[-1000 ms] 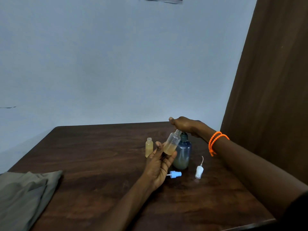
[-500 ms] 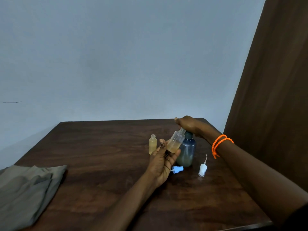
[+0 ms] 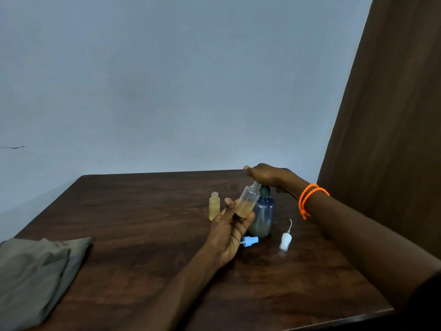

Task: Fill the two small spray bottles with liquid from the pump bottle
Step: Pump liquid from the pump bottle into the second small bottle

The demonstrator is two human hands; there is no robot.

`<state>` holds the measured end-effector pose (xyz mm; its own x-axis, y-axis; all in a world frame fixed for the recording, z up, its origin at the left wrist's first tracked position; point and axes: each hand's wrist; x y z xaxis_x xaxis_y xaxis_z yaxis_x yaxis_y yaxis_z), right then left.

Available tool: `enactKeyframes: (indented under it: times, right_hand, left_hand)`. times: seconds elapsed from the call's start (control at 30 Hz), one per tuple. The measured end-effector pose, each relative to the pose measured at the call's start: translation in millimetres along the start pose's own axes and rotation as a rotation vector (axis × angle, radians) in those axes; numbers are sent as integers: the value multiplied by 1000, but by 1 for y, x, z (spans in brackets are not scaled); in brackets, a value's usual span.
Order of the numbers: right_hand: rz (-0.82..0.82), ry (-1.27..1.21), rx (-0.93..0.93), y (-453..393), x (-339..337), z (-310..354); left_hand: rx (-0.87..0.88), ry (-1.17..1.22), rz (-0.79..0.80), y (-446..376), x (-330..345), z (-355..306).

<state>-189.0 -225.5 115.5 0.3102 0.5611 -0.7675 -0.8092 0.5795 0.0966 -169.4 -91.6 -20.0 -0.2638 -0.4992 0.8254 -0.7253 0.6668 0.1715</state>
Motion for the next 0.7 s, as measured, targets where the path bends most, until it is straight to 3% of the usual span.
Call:
enactKeyframes:
  times: [0.17,0.33,0.7]
  right_hand:
    - [-8,-151,30,-10,9,-11]
    - [-5,-2,8,5,-1,-1]
    - [-16,16,13,2,0,0]
  left_hand:
    - [3,-14,-3,-1,-1,-1]
    - [-5,-1,-8,4,2,1]
    - [-2,0,14,0,0,0]
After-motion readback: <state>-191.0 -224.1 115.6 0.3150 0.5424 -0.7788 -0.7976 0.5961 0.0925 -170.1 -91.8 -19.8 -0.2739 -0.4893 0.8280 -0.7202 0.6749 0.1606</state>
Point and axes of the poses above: each hand's wrist, its own y-axis away from the middle knuckle, its own x-axis out of the palm, z = x × y, and after that the axes turned 5 degrees about -z, right-handed
